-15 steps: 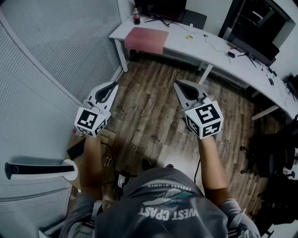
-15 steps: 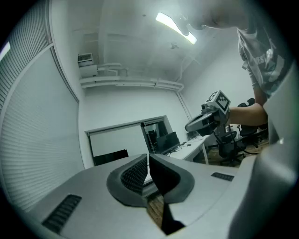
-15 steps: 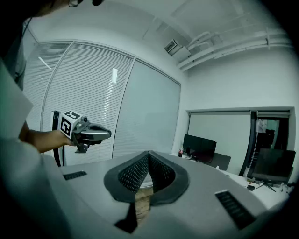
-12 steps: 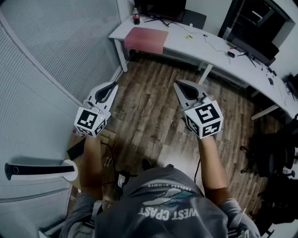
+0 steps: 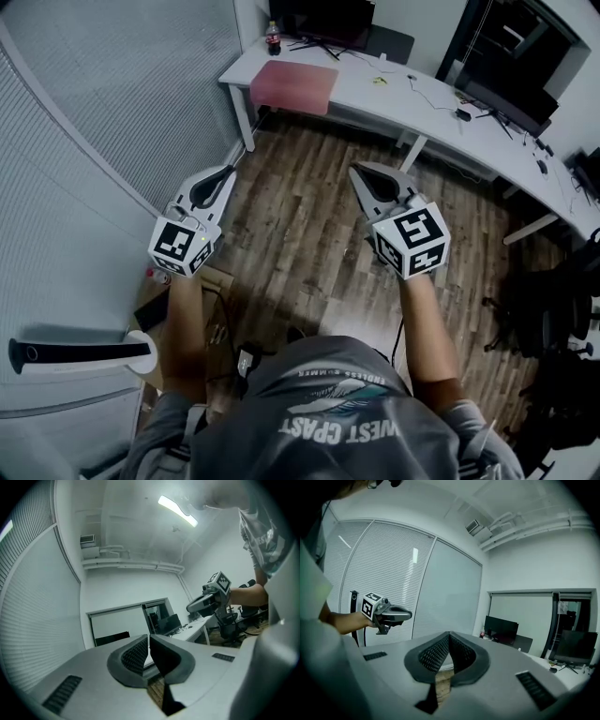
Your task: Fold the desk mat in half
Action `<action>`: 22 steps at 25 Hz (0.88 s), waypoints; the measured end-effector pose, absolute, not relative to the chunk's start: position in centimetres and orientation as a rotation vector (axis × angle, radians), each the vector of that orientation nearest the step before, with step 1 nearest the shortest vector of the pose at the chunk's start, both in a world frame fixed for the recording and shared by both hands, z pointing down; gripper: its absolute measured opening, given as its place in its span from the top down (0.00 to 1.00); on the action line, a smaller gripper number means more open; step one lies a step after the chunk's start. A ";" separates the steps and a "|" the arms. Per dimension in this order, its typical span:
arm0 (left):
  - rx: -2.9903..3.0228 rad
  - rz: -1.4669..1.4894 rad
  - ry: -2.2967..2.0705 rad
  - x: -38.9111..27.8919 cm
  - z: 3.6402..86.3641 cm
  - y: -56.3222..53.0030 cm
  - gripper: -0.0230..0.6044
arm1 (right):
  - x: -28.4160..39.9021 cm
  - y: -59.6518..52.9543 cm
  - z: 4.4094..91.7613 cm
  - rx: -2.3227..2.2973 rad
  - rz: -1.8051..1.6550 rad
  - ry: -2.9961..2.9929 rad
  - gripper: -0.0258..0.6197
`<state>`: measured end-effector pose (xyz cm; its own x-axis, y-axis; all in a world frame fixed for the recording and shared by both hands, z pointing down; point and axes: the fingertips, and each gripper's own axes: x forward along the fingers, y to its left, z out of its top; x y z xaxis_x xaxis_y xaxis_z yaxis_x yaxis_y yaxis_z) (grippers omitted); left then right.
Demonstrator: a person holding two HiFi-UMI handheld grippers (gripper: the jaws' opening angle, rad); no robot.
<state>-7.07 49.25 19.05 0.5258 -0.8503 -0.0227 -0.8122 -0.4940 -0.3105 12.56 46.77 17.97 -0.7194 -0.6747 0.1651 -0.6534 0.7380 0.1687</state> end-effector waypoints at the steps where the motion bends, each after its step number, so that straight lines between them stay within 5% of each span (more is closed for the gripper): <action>1: -2.487 -0.188 1.389 -7.3 19.0 49.1 0.92 | 12.3 46.7 17.9 1.053 -0.141 -2.731 0.92; 22: -2.466 -0.280 1.500 -8.5 20.7 41.1 0.92 | 10.9 35.5 20.0 0.965 -0.049 -2.807 0.92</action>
